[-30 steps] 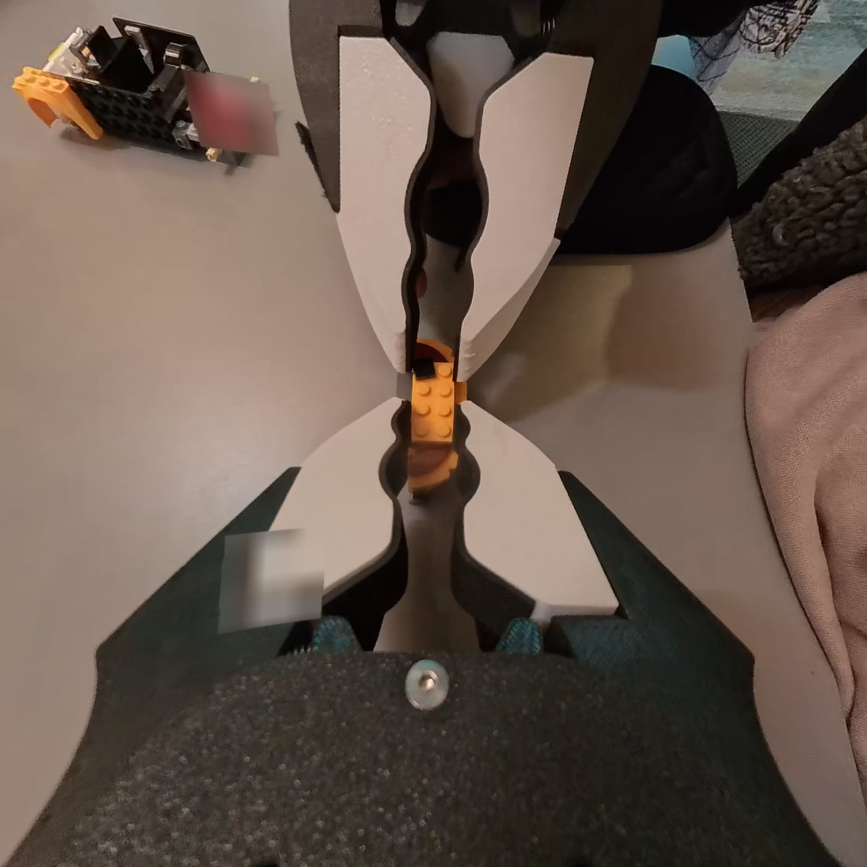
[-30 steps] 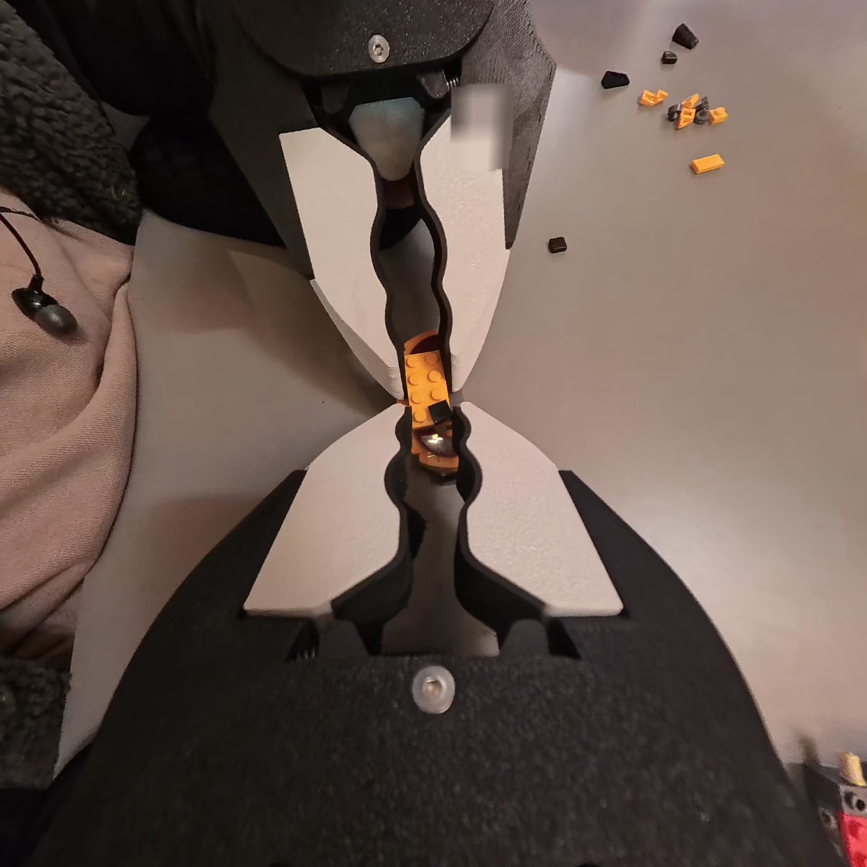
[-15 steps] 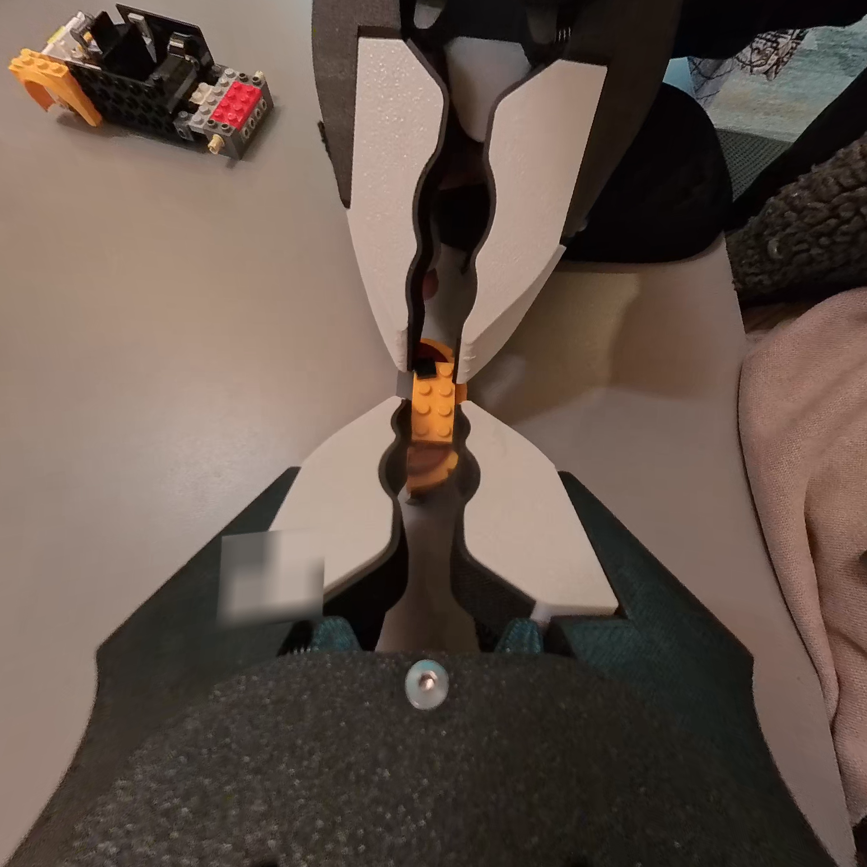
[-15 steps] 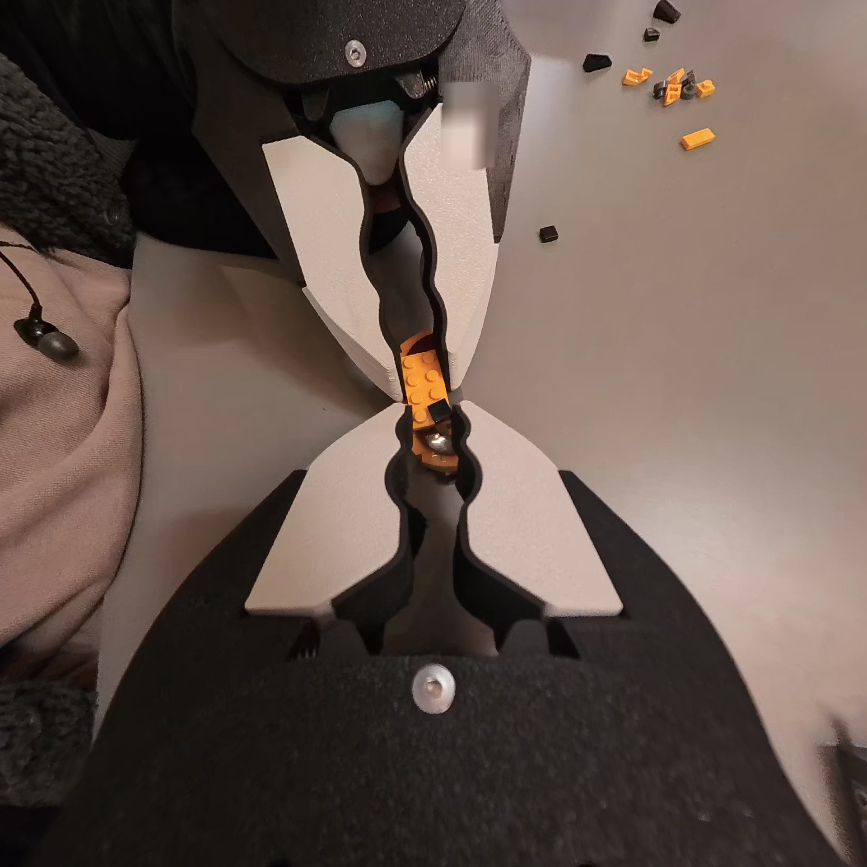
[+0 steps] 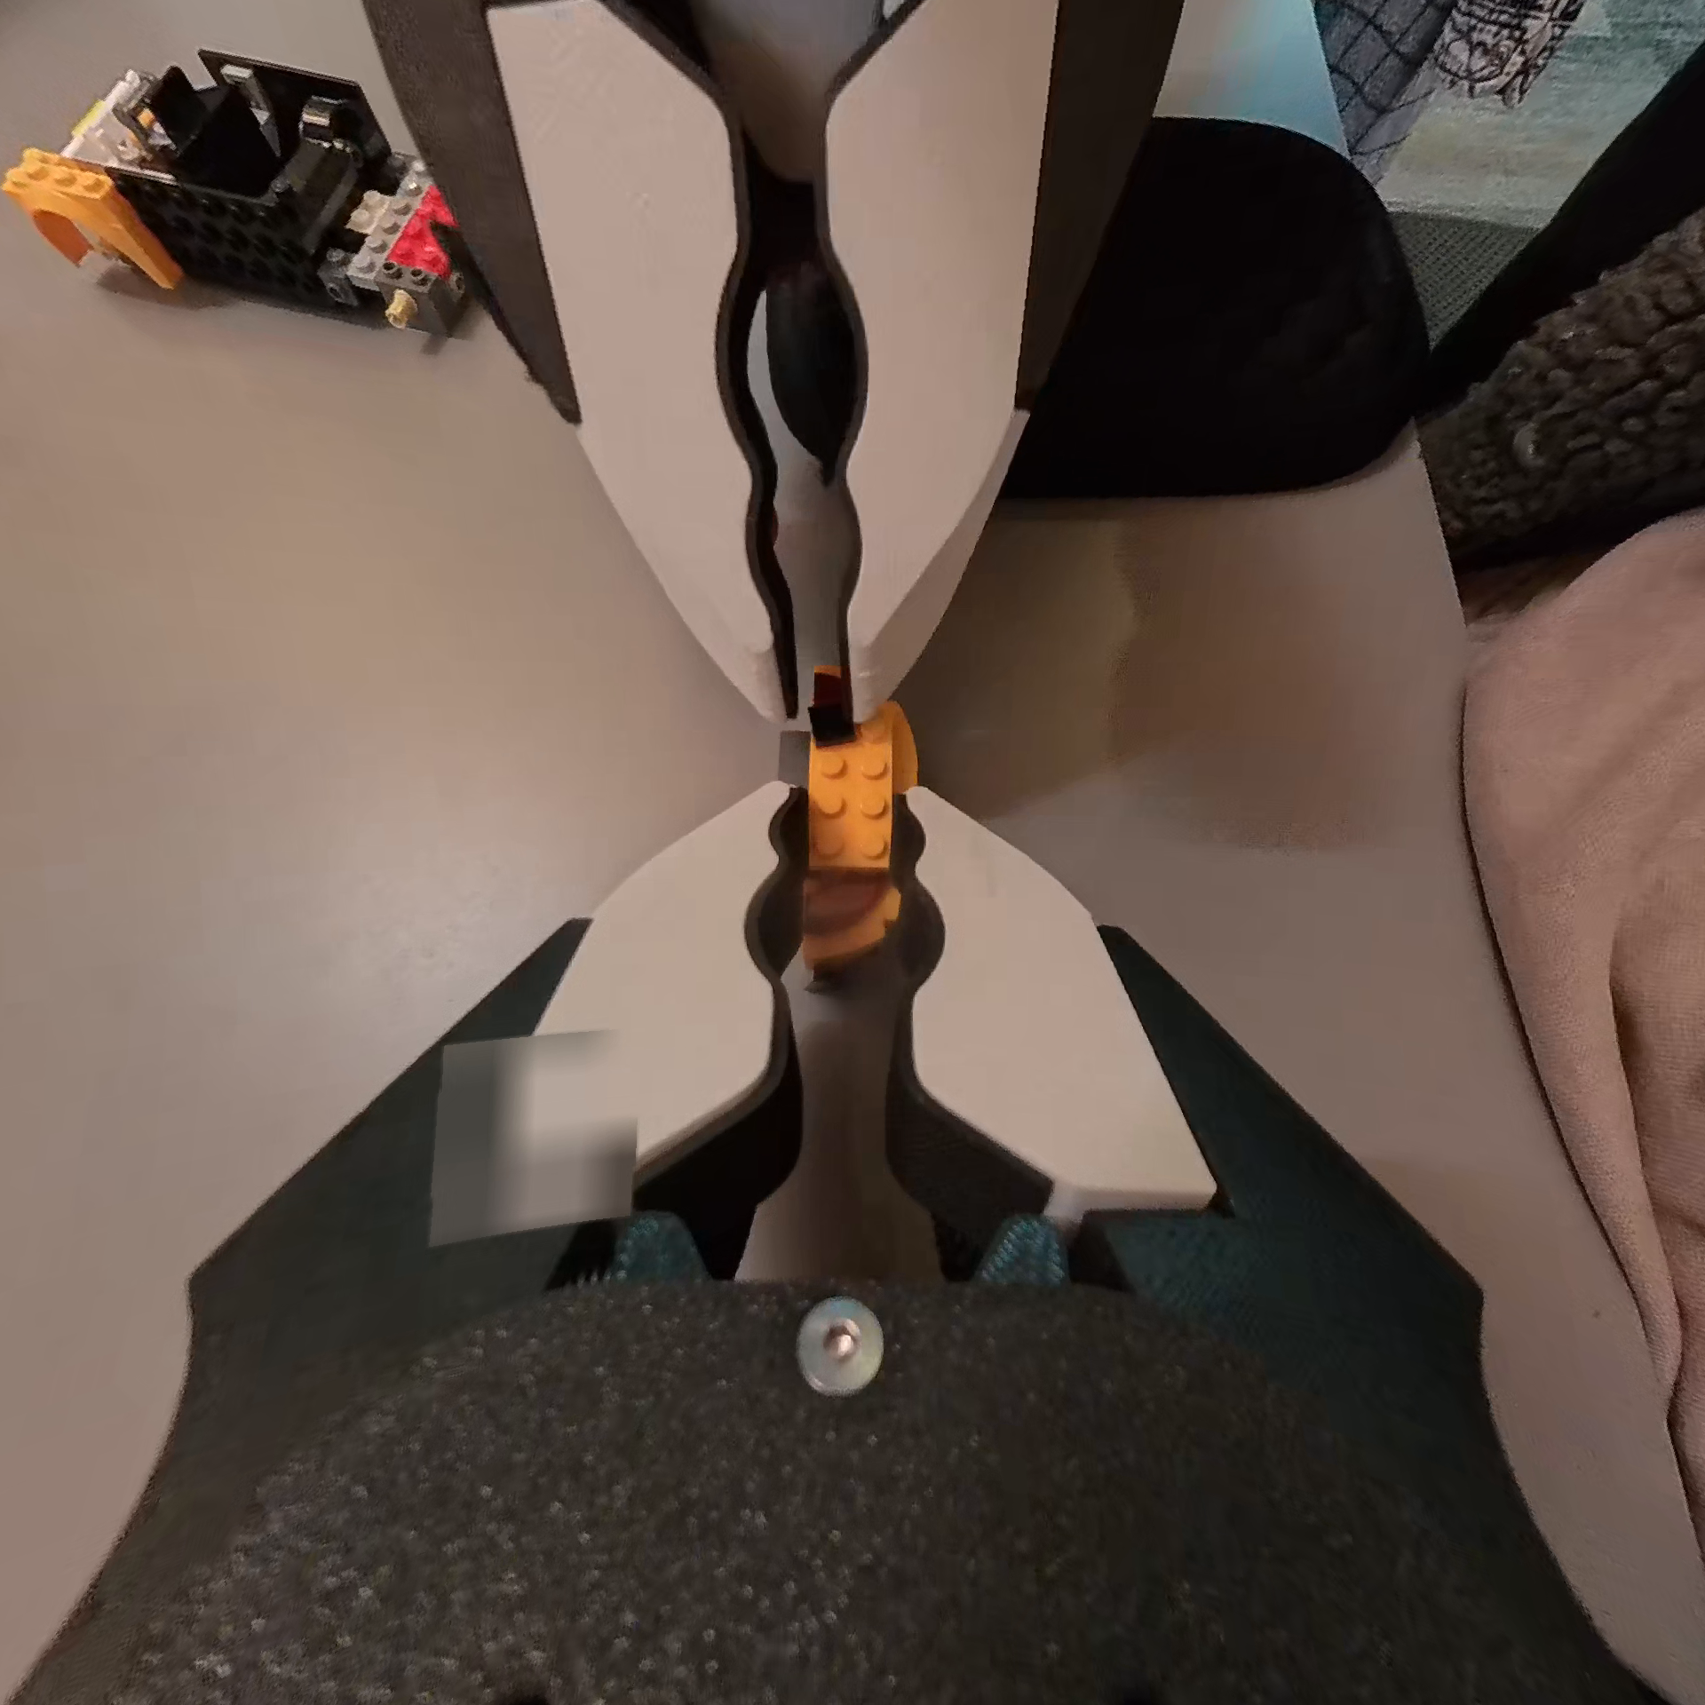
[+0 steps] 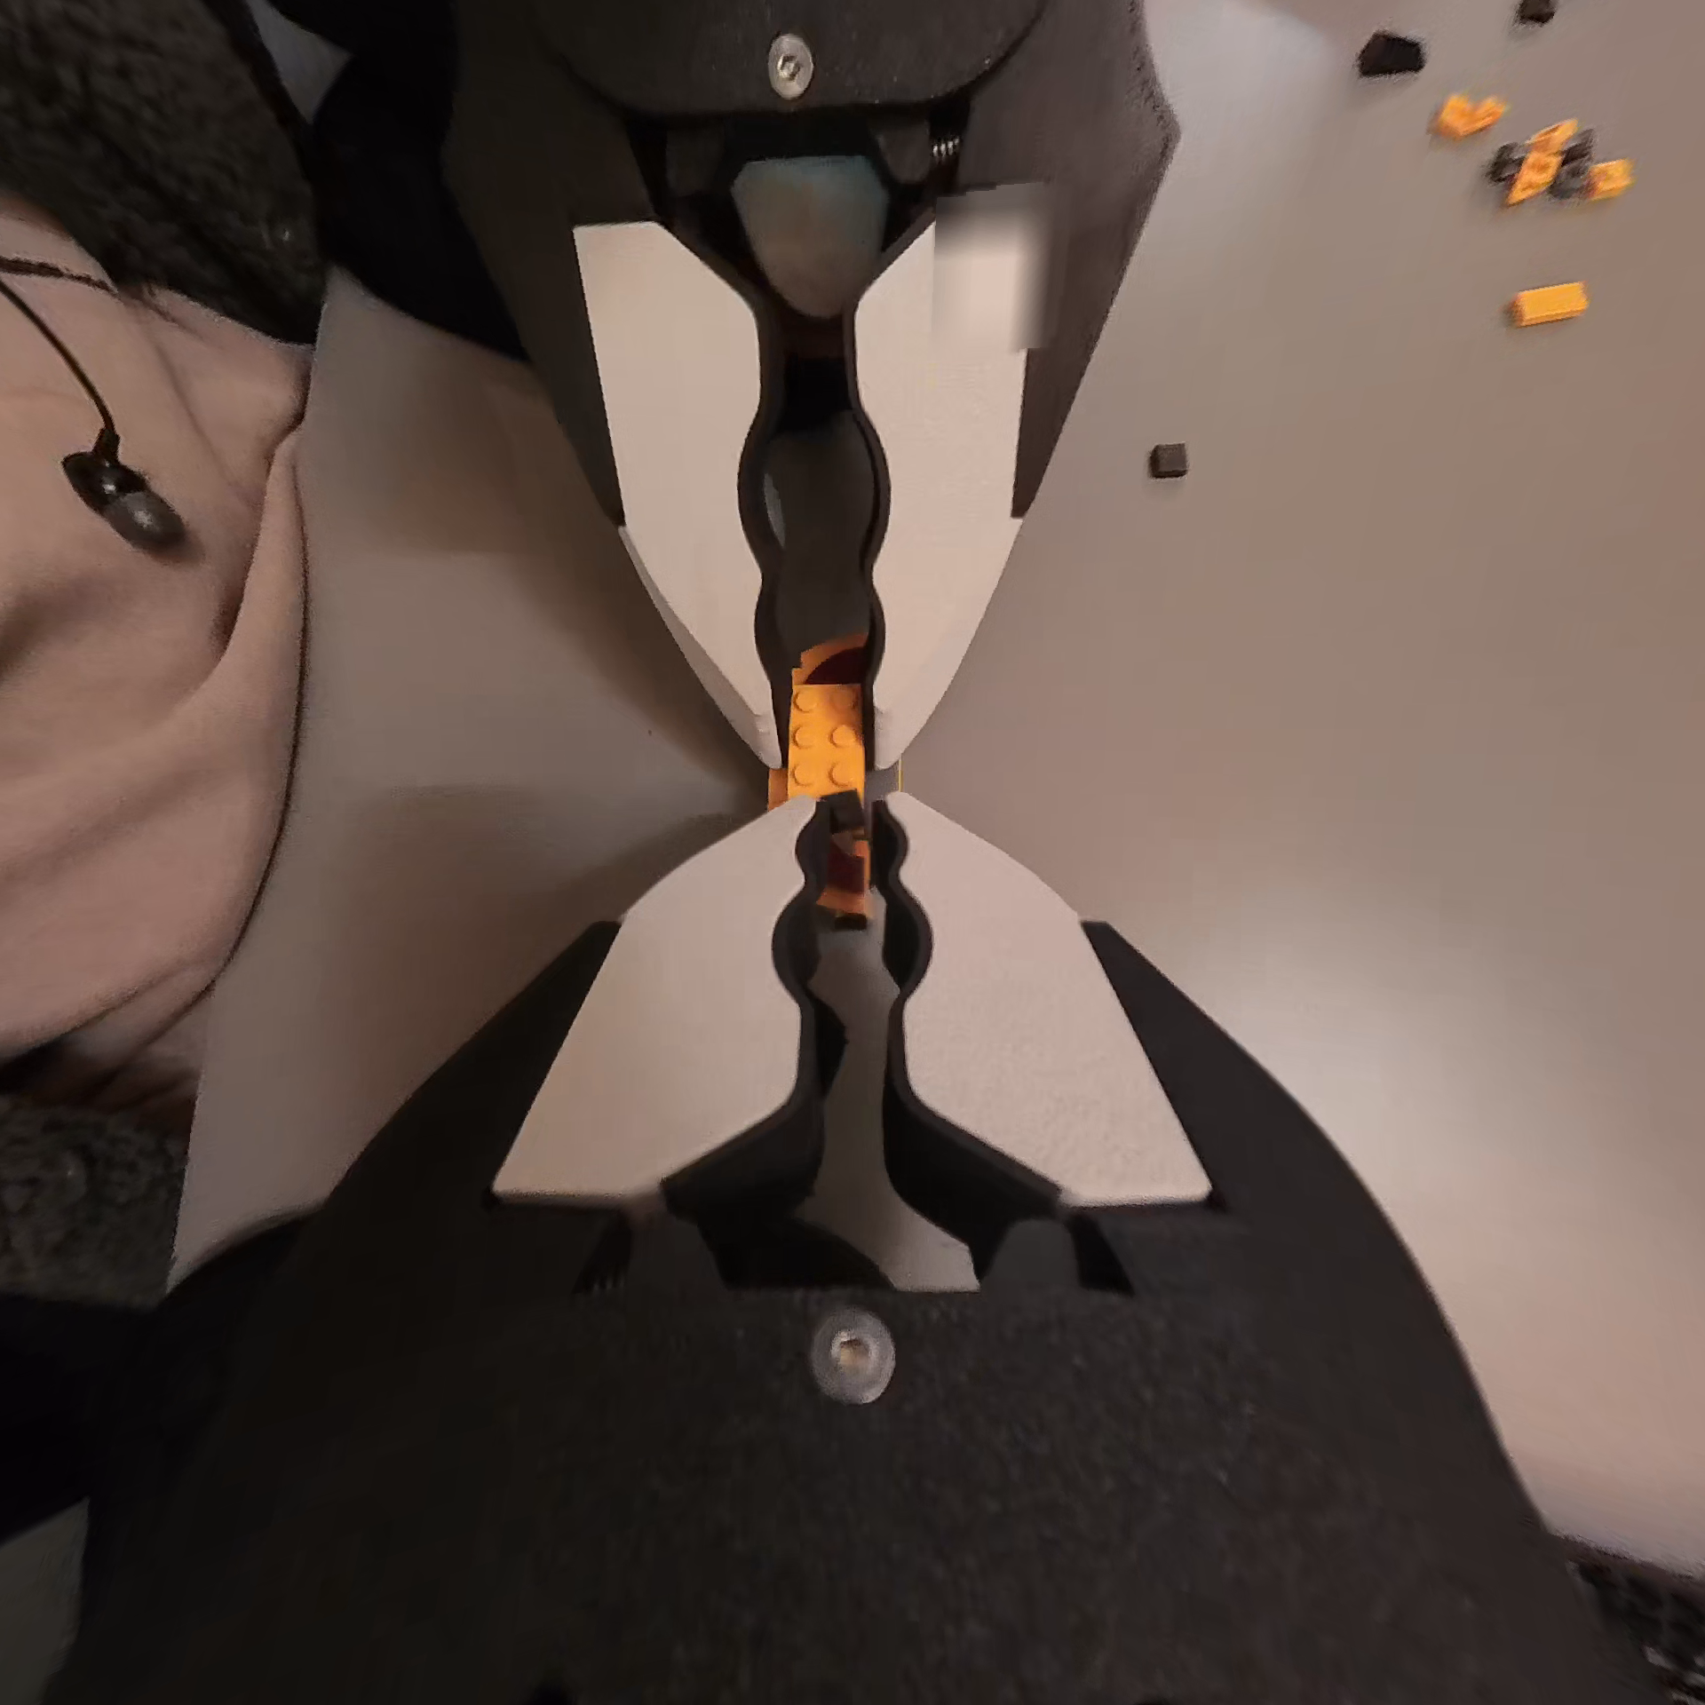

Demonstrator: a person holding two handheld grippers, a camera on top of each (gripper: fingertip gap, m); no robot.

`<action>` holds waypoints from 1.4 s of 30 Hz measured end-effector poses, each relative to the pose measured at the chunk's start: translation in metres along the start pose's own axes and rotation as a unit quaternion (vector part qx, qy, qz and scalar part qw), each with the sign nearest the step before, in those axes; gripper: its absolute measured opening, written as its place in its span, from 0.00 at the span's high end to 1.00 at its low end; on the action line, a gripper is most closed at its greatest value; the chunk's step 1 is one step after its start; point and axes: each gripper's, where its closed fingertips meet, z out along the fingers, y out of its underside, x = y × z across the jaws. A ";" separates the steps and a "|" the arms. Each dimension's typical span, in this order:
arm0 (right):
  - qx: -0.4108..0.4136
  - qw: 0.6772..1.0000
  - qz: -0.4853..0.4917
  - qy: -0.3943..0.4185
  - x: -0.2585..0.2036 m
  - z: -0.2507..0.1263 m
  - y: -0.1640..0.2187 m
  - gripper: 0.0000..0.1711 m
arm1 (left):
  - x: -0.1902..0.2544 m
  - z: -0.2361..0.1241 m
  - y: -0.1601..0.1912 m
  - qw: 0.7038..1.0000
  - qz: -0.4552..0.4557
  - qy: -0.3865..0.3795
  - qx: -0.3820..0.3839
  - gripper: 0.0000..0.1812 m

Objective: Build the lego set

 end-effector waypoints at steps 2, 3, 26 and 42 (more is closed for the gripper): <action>-0.023 1.000 -0.002 -0.014 -0.001 0.001 0.001 0.96 | 0.000 0.000 0.000 1.000 -0.002 0.000 0.000 0.91; -0.034 0.999 -0.002 -0.018 -0.001 0.001 0.001 0.96 | 0.000 0.000 0.000 1.000 -0.004 0.000 -0.001 0.91; -0.121 0.973 0.186 0.057 -0.002 0.004 0.001 0.96 | 0.001 -0.001 0.001 0.999 -0.032 -0.011 -0.001 0.91; -0.172 0.985 0.003 -0.026 -0.003 0.004 0.002 0.97 | 0.002 -0.002 0.001 0.999 -0.032 0.001 0.003 0.91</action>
